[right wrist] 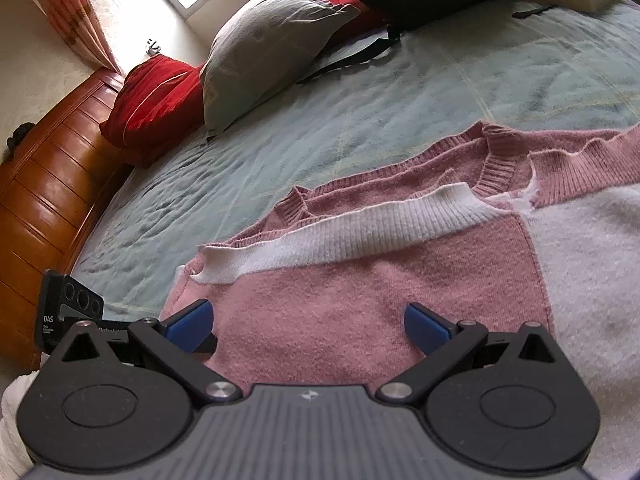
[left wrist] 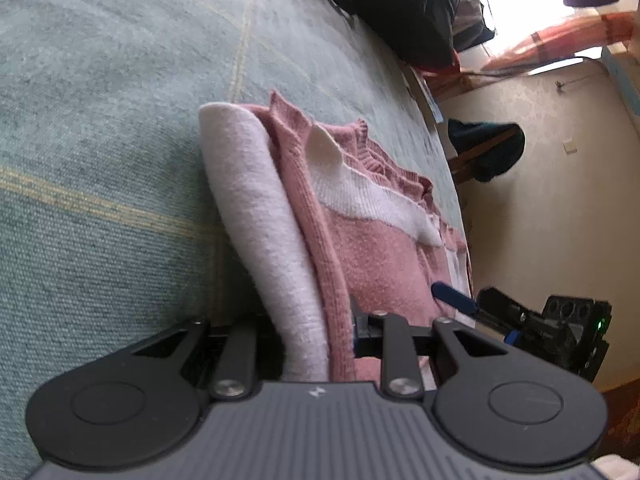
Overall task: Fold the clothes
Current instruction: 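Hold the sweater side edge clamped in the left tool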
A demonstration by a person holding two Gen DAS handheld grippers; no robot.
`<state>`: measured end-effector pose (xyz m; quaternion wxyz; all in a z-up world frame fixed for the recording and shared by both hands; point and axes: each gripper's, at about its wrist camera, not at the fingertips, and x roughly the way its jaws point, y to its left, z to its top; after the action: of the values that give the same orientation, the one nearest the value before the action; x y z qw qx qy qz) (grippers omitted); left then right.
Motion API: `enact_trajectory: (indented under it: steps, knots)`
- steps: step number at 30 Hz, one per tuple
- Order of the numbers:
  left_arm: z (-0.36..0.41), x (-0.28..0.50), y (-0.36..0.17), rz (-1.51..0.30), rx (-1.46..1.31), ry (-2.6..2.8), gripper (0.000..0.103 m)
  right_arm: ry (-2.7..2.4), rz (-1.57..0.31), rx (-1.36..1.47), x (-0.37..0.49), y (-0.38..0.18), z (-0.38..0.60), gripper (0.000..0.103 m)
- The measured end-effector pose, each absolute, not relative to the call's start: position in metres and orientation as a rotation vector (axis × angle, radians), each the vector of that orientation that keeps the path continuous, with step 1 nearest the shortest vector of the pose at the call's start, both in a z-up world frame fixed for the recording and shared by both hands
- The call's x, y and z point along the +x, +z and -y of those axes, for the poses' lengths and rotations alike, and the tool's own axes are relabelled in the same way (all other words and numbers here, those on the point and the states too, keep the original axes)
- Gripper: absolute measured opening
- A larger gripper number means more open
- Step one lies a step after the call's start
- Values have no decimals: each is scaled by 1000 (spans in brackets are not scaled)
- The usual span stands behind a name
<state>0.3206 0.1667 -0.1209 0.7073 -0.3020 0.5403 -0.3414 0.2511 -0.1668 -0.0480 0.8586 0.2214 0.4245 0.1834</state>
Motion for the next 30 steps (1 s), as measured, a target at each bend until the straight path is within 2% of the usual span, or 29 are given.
enact_trajectory:
  steps: [19, 30]
  knots:
    - [-163, 322, -116, -1200, -614, -763, 24, 385, -881, 469, 254, -45, 171, 103]
    - [-165, 319, -115, -1178, -593, -774, 24, 431, -846, 520, 300, -49, 169, 103]
